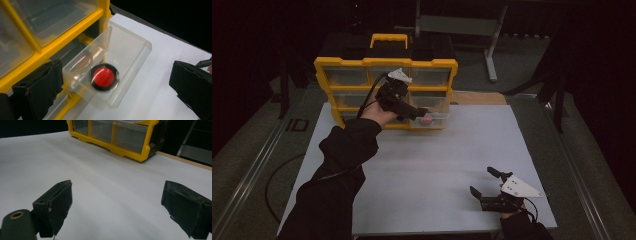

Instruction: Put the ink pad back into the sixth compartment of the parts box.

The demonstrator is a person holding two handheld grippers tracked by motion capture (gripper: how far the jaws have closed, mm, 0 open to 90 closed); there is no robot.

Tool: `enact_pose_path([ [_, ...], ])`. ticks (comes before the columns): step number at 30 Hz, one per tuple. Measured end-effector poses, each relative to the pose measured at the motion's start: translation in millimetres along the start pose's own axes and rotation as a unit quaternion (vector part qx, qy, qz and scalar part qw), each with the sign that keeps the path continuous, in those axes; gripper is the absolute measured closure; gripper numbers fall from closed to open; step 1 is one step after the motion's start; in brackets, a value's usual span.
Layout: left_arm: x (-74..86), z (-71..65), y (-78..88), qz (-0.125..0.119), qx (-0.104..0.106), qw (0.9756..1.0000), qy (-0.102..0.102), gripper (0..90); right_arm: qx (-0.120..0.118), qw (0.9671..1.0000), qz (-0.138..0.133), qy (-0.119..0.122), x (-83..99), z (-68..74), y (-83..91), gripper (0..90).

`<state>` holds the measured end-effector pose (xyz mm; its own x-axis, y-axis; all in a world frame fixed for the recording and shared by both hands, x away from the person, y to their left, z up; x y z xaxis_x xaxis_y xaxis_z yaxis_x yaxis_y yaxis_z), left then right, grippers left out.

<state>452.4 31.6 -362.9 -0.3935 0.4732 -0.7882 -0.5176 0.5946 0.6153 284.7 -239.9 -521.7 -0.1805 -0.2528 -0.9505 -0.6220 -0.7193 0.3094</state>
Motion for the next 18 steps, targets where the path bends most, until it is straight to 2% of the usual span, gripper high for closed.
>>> enact_pose_path([
  [7,13.1,6.7,14.6,-0.010,-0.008,0.9999,0.009,0.1,-0.002,1.0000,0.003,0.000,0.7,0.7,-0.9,9.9],
  [10,18.2,7.1,18.3,-0.013,-0.004,0.9998,0.014,0.1,-0.001,1.0000,0.002,0.000,0.4,0.7,-0.8,9.9],
  [18,36.5,8.5,25.2,-0.005,-0.016,0.9998,0.012,0.1,-0.001,1.0000,0.003,0.000,0.0,1.3,-0.6,9.9],
])
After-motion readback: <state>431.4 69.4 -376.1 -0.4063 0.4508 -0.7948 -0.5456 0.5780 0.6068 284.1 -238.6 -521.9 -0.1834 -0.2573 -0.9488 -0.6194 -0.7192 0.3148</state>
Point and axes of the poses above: each handheld gripper's, and its own axes: y roughly backward along the jaws, x roughly out of its underside, z roughly to its left, the point moved 7 cm from there along -y, roughly forward along the jaws, and after that the axes turned 6 degrees about -x, right-handed, at the moved point
